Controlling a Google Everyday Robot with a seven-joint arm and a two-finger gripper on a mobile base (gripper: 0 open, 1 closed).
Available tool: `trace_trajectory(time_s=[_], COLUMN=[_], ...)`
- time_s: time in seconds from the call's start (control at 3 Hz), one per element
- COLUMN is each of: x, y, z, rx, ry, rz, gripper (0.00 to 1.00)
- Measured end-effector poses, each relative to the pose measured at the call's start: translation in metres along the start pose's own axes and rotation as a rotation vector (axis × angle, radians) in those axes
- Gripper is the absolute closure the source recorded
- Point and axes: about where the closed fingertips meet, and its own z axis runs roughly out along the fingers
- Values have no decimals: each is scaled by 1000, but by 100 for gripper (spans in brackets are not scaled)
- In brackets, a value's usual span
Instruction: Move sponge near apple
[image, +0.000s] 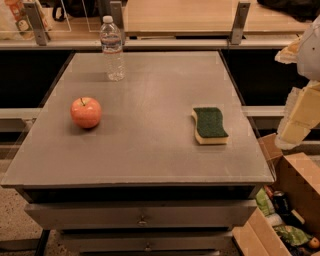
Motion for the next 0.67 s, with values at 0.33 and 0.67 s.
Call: trace_trajectory(time_s=[0.33,0.67], x=[0,-5], y=[0,-2], z=[0,14], rx=[2,3], ry=[-1,-36], rz=[0,38], gripper=[0,0])
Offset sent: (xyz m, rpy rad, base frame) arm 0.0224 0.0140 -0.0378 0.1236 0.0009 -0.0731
